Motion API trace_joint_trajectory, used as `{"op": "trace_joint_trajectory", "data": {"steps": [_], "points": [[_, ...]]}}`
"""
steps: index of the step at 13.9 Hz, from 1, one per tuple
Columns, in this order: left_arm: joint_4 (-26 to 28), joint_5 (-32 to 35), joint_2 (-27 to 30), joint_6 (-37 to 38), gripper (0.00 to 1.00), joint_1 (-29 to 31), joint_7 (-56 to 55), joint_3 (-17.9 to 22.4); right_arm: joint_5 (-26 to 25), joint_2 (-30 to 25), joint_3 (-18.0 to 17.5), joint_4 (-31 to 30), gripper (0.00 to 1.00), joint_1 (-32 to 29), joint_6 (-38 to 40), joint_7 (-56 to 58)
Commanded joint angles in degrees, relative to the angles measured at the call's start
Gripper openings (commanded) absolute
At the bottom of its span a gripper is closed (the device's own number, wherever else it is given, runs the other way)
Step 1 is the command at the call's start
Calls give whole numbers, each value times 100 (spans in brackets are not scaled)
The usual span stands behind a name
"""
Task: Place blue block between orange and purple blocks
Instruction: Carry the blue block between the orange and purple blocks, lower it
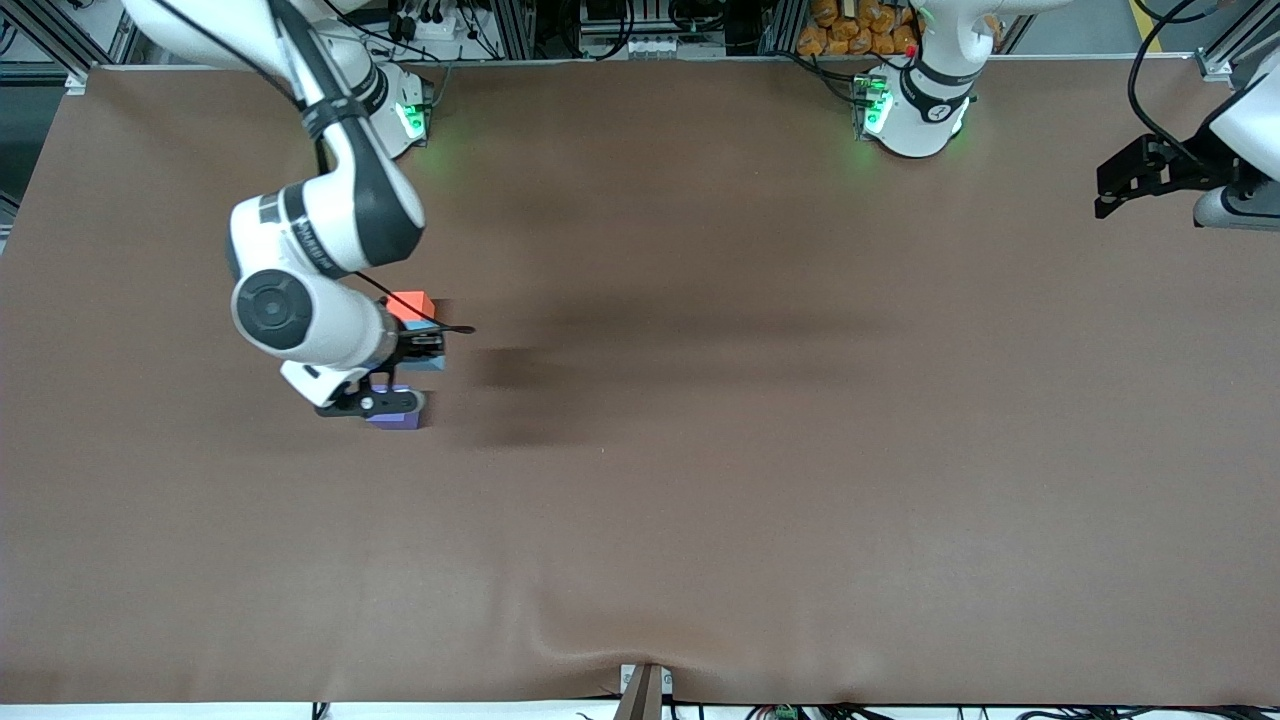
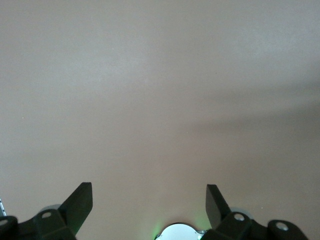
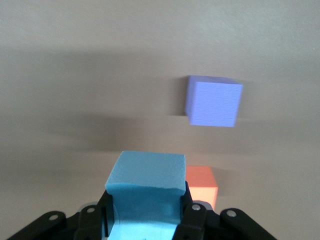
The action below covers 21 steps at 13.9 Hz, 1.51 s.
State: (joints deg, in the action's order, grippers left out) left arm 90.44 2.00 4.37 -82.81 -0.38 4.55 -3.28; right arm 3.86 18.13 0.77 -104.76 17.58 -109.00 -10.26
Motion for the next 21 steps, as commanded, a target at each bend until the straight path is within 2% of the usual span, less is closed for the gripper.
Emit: {"op": "trace_joint_trajectory", "data": {"steps": [1,6,9,12,21], "points": [[-17,-24,29,28,100,99,29,-42,-114,-503,-121,-992,0,-368,-699,567],[-79,-59,11,28,100,64,-138,-68,-114,-442,-121,-1660,0,-677,-1674,841],[-96,-68,11,11,100,2,-139,-225,-96,-398,-130,-2065,0,-660,-2378,841],[-96,-68,-155,-60,100,20,-261,-393,-96,-328,-130,-2092,0,-660,-2476,850],[-96,-77,-314,-472,100,204,-270,-297,-52,15,-130,-2479,0,-686,-3364,841]]}}
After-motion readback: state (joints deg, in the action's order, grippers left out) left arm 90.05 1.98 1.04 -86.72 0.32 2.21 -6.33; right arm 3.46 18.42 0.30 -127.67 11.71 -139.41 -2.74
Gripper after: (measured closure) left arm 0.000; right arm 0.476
